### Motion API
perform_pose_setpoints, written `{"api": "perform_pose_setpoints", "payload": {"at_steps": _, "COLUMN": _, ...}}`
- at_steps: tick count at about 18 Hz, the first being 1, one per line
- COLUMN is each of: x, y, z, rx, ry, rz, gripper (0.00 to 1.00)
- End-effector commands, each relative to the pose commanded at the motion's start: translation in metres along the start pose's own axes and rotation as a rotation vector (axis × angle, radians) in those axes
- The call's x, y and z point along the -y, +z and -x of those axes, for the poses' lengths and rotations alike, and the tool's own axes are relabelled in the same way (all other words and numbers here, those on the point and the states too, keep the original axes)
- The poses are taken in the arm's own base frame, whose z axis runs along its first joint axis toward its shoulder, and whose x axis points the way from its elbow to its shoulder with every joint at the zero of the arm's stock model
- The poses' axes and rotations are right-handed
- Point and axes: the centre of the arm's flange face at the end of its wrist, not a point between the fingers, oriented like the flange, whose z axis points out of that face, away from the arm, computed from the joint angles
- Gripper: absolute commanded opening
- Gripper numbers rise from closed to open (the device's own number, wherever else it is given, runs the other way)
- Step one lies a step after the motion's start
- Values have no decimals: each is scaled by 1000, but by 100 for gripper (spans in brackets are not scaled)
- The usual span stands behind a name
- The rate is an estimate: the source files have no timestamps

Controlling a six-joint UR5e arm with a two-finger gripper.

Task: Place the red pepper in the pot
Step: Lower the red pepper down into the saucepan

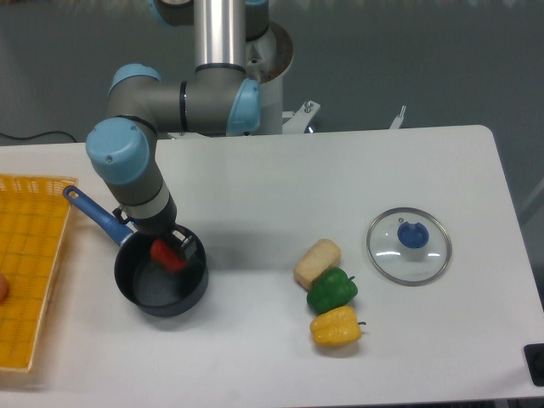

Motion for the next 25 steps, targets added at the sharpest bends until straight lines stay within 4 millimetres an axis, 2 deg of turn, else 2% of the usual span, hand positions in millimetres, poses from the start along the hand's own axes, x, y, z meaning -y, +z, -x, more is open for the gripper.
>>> {"api": "perform_pose_setpoints", "payload": {"at_steps": 2, "x": 8, "y": 9, "z": -9, "rx": 3, "ry": 1, "rz": -1, "gripper": 30}}
{"api": "perform_pose_setpoints", "payload": {"at_steps": 4, "x": 8, "y": 16, "z": -8, "rx": 19, "ry": 0, "rz": 21, "gripper": 30}}
{"api": "perform_pose_setpoints", "payload": {"at_steps": 25, "x": 21, "y": 49, "z": -20, "rx": 8, "ry": -8, "rz": 46, "gripper": 30}}
